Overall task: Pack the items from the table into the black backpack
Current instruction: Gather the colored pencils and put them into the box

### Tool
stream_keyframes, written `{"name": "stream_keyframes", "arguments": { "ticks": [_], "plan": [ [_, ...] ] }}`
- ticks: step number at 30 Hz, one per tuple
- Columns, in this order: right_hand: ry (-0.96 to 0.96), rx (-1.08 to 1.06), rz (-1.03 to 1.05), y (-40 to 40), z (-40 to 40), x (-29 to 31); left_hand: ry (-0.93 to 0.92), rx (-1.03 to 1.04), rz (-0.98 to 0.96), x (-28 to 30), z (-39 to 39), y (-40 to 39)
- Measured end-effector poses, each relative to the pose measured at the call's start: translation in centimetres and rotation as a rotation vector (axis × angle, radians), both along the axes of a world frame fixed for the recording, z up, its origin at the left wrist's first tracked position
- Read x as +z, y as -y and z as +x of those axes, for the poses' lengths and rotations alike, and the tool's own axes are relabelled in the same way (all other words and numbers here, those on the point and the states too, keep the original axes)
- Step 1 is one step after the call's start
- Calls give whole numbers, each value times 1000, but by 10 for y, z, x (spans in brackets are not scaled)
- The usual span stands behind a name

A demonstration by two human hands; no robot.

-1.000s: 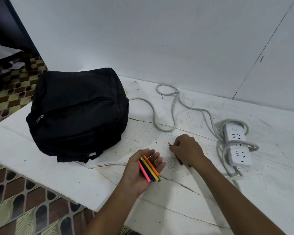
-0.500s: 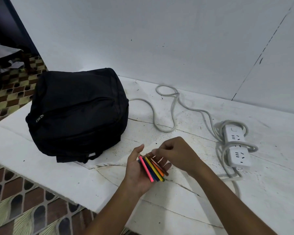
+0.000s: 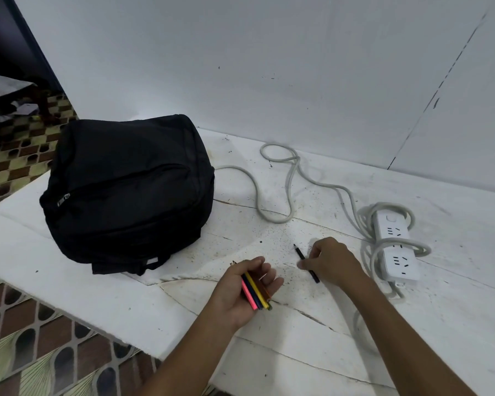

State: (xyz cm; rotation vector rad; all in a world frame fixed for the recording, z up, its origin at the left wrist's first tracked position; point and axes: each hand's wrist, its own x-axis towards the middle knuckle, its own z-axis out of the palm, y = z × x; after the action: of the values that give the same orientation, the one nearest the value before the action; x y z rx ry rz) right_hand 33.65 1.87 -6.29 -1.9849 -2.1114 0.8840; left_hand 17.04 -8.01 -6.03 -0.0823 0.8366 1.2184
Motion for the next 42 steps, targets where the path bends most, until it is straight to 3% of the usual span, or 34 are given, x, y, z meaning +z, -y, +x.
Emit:
{"name": "stream_keyframes", "arguments": {
  "ticks": [4, 8, 13, 17, 22, 24, 27, 29, 31, 35, 42],
  "plan": [
    [59, 73, -11, 2, -5, 7, 53, -1, 14, 0, 0, -1],
    [-257, 191, -18, 20, -20, 37, 106, 18, 14, -4, -2, -2],
    [-335, 350, -63, 44, -43, 44, 82, 19, 49, 1, 3, 0],
    [-428, 298, 22, 51, -47, 41, -56, 46, 41, -5, 7, -4],
    [-515, 117, 142, 55, -41, 33, -15, 199, 25, -8, 5, -9],
    [-554, 66, 11, 57, -37, 29, -117, 221, 43, -9, 5, -11],
    [-749, 48, -418, 64, -36, 29, -376, 232, 93, -4, 10, -11],
    [-863, 93, -568, 66, -38, 30, -544, 215, 138, 1, 13, -12],
    [-903, 119, -567, 66, -38, 29, -656, 177, 179, 6, 16, -13],
    [-786, 143, -409, 65, -42, 28, -808, 96, 232, 11, 20, -18],
    [-818, 179, -385, 63, -47, 24, -930, 7, 341, 16, 18, -23]
  ]
}}
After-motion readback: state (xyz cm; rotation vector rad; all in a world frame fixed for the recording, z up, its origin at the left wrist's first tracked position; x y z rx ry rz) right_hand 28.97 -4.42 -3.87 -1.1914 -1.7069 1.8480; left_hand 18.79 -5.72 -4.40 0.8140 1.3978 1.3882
